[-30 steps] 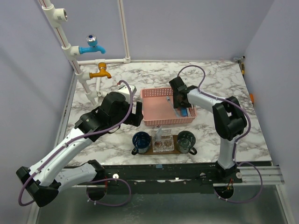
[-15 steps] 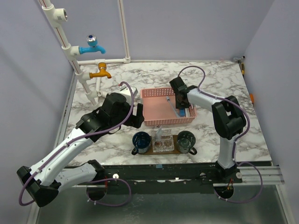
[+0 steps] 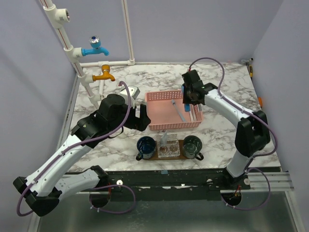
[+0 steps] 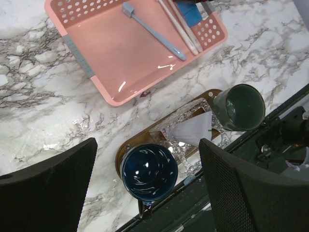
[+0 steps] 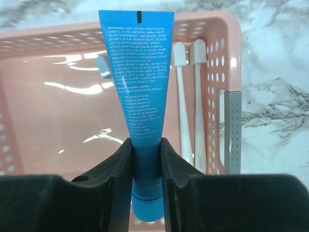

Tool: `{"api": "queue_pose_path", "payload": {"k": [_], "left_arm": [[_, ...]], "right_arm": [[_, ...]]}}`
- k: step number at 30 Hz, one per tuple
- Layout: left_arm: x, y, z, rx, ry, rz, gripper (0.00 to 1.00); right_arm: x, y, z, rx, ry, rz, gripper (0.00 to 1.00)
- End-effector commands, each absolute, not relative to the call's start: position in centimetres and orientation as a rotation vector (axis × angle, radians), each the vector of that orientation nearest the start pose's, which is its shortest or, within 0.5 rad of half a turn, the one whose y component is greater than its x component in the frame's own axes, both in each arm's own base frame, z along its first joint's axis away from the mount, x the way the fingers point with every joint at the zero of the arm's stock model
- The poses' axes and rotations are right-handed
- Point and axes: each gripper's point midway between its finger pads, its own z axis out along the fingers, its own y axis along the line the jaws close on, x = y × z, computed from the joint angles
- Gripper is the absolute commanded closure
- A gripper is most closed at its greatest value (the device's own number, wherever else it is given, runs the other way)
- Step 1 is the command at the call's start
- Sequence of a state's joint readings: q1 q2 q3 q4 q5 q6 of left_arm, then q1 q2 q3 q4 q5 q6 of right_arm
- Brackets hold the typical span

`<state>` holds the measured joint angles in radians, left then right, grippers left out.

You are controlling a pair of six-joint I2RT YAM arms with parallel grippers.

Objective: Prepare toiletry sets of a toothbrush and toothpaste on the tray

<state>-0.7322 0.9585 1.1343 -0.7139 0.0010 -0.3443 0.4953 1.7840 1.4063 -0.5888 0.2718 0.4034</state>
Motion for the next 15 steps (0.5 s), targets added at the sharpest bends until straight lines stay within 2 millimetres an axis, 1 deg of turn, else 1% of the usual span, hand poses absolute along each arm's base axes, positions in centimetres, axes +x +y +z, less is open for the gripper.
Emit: {"api": "queue_pose_path", "payload": {"k": [1,5,8,11,13,15], "left_arm": [[19.8,-21.2,29.3,0.406,2.103,-0.74,0.14],[18.9,-21.9,30.8,0.415,2.082,-0.828,0.14],[18.0,-22.8,31.9,0.43,2.065,-0.922,0.14],[17.0,-23.7,33.1,0.435,2.037,-1.028,0.14],[16.5,-24.3,34.0,0.436,2.01,-1.098,0.14],[16.1,-24.7,34.7,0.425,1.988,-1.16,0.14]], "right_arm": [[39.6,19.2,17.1,0.0,2.368,0.21,0.73],[38.3,20.5,20.9,-0.003,2.274,0.387,0.73],[36.8,21.9,24.8,-0.005,2.169,0.565,0.73],[34.9,23.5,28.5,-0.015,2.066,0.77,0.73],[33.7,24.3,30.3,-0.017,2.014,0.871,0.73],[32.6,25.0,31.6,-0.017,1.972,0.957,0.73]]}}
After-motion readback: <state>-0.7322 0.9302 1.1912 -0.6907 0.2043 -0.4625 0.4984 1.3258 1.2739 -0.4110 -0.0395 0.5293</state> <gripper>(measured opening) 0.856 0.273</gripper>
